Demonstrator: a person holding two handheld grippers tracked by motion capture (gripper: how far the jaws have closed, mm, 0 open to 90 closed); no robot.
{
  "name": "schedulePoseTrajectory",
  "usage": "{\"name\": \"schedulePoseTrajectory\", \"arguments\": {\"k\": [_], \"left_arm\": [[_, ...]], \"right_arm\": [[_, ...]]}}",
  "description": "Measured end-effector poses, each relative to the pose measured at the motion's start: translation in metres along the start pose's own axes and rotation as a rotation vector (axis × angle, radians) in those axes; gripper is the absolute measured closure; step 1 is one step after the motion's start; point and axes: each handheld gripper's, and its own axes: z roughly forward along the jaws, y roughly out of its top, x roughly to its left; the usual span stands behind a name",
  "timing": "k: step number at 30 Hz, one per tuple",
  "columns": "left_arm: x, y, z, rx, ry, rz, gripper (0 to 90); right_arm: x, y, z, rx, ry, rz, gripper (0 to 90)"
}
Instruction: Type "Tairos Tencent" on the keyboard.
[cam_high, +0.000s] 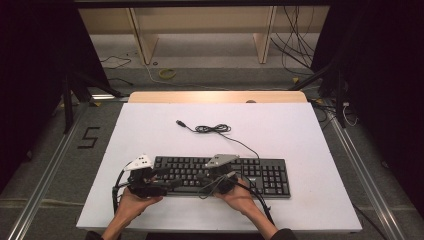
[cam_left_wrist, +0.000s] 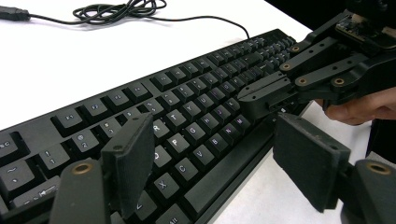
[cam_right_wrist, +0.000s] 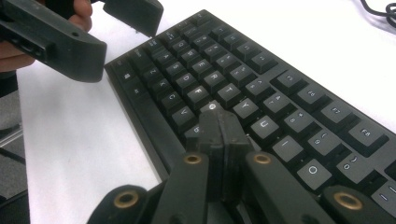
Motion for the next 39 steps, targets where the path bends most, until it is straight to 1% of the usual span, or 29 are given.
{"name": "schedulePoseTrajectory", "arguments": {"k": [8,10,16,20,22,23,24,25,30,33,37,39], "left_arm": [[0.0,-0.001,-0.001,0.0,0.005,0.0,29.0],[0.0,-0.002,-0.001,-0.001,0.006,0.0,28.9],[0.001,-0.002,-0.001,-0.002,0.008,-0.002,28.9],[0.001,-0.002,-0.002,-0.003,0.01,-0.005,29.0],[0.002,-0.002,-0.002,-0.005,0.01,-0.006,29.0],[0.002,-0.002,-0.002,-0.005,0.01,-0.006,29.0],[0.002,-0.002,-0.002,-0.005,0.01,-0.006,29.0],[0.002,-0.002,-0.002,-0.005,0.01,-0.006,29.0],[0.002,-0.002,-0.002,-0.006,0.013,-0.004,29.1],[0.003,-0.002,-0.003,-0.01,0.019,-0.004,29.2],[0.004,-0.002,-0.003,-0.013,0.02,-0.005,29.5],[0.004,-0.002,-0.003,-0.014,0.02,-0.005,29.5]], "right_arm": [[0.002,0.001,0.006,0.013,-0.005,-0.001,90.0],[0.002,0.001,0.008,0.023,-0.007,-0.006,90.0],[0.001,-0.001,0.013,0.051,-0.016,0.001,90.0],[0.001,-0.003,0.016,0.063,-0.018,-0.01,90.0],[0.002,-0.003,0.018,0.065,-0.015,-0.009,90.0],[0.002,-0.004,0.019,0.075,-0.021,-0.016,90.0],[0.002,-0.005,0.02,0.066,-0.019,-0.018,90.0],[0.001,-0.005,0.02,0.067,-0.015,-0.011,90.0],[0.001,-0.005,0.019,0.067,-0.021,-0.01,90.0],[0.0,-0.005,0.017,0.065,-0.014,0.011,90.0],[-0.003,-0.004,0.008,0.02,0.002,0.035,86.5],[-0.003,-0.004,0.002,-0.003,0.002,0.038,84.6]]}}
